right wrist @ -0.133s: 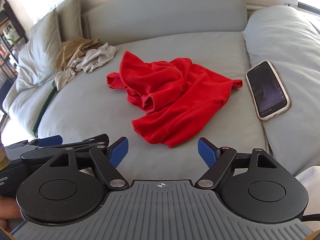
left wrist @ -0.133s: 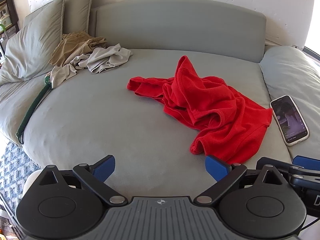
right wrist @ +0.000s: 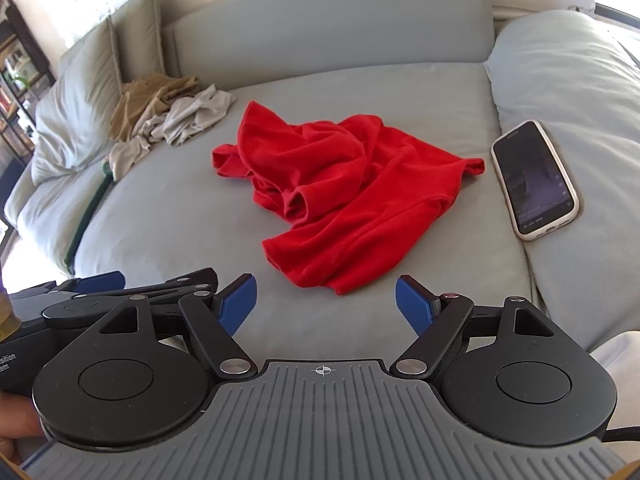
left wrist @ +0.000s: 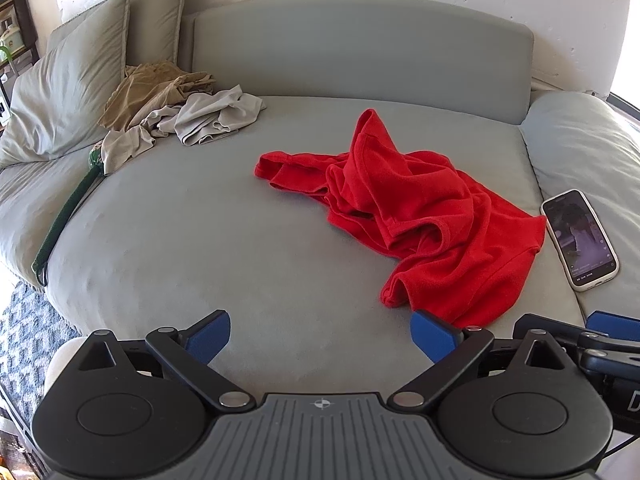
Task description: Fold clothes
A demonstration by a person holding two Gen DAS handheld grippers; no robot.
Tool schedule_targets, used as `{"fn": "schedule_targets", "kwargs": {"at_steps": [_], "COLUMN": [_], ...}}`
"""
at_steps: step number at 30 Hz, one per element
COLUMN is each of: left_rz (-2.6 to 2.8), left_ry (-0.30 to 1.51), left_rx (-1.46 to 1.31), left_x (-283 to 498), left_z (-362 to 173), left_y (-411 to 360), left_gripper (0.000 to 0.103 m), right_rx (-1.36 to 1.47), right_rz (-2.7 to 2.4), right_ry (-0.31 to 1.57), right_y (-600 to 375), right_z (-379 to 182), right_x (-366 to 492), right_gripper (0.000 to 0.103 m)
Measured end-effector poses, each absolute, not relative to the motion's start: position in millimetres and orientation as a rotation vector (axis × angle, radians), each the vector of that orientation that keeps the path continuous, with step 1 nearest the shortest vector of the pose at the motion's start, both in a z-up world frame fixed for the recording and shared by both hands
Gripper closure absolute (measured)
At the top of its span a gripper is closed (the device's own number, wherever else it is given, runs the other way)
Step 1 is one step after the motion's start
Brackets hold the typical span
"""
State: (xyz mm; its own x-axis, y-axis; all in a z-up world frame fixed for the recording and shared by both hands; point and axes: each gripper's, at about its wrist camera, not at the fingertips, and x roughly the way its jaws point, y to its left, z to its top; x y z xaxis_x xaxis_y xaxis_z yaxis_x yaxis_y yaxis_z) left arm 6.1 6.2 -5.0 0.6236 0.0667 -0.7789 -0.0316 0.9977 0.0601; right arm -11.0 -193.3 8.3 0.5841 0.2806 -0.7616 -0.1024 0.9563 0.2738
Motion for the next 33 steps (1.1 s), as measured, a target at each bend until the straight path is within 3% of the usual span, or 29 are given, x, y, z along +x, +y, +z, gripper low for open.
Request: {"fn": "schedule_targets", "kwargs": {"at_steps": [33], "left_rz": [0.054], "left_ry": [0.911], "left_rx": [0.030], "left_x": [6.4], "left_z": [-9.1], "left_y": [9.5], "left_gripper": [0.005], "right_rx": [0.190], "right_rz": [0.213], "right_ry": [0.929], "right_y": [-190.7], "right_z": [6.3], "right_x": [-11.9], "right_gripper": [0.022]}}
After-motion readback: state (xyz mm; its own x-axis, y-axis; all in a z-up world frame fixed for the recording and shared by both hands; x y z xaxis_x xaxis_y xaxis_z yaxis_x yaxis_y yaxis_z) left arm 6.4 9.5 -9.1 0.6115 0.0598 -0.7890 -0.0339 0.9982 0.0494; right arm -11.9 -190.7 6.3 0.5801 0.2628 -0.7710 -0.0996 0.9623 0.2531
